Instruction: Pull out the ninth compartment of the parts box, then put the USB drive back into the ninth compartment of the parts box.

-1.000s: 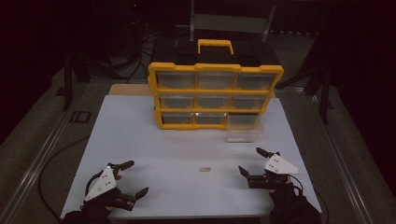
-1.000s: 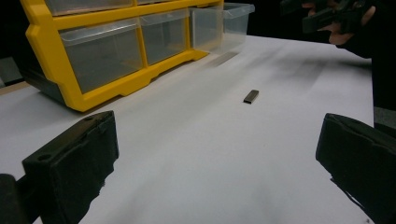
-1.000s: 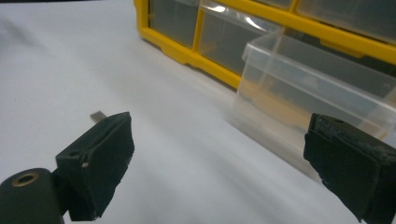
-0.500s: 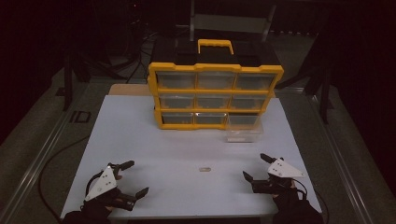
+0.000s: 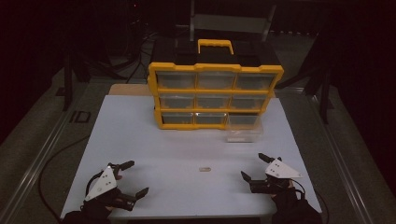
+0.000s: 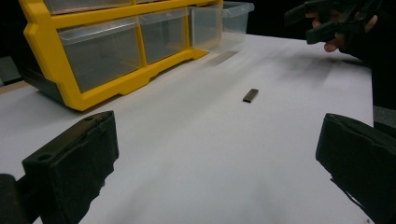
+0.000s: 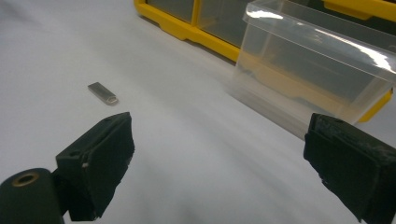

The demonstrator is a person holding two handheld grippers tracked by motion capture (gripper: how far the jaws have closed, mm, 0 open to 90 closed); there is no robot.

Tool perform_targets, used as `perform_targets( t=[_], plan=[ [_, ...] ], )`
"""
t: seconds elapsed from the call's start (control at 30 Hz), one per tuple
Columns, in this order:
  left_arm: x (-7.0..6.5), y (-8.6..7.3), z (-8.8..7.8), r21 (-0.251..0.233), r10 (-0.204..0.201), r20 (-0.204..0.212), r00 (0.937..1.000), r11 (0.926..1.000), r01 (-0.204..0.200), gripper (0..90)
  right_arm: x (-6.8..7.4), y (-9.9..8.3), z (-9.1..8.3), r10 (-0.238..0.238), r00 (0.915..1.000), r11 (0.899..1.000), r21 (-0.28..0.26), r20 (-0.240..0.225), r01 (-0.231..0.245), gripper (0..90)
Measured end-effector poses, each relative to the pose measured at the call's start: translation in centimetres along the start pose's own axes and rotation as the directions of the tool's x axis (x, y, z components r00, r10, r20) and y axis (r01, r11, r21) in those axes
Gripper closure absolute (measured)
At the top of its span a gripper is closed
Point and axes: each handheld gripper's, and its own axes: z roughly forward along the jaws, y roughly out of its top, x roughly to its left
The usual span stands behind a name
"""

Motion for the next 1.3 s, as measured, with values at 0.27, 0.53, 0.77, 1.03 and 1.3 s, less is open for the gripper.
perform_targets(
  t=[0.27,0.53,0.77,1.03,1.3],
  plan=[
    [0.0,-0.02,0.02,0.003,-0.002,0.002,1.0,1.0,0.002,0.0,0.16,0.01,-0.02,-0.022,0.9998,1.0,0.0,-0.002,0.022,8.1],
    [0.02,-0.03,0.01,0.007,-0.002,-0.002,1.0,1.0,0.002,0.0,0.29,0.05,0.02,-0.028,0.9996,1.0,-0.002,-0.008,0.028,8.1],
    [-0.01,-0.03,0.05,0.025,0.005,-0.01,0.9999,0.9997,-0.005,0.0,0.38,0.08,-0.04,-0.041,0.9992,0.999,-0.008,-0.003,0.041,8.1],
    [-0.04,-0.07,0.05,0.037,0.006,-0.016,0.9999,0.9993,-0.006,0.0,0.44,0.13,-0.05,-0.051,0.9987,0.999,-0.013,-0.003,0.051,8.1],
    [-0.01,-0.06,-0.11,0.057,0.004,-0.022,0.9998,0.9984,-0.003,0.0,0.47,0.15,-0.09,-0.05,0.9987,0.999,-0.02,-0.005,0.05,8.1]
  ],
)
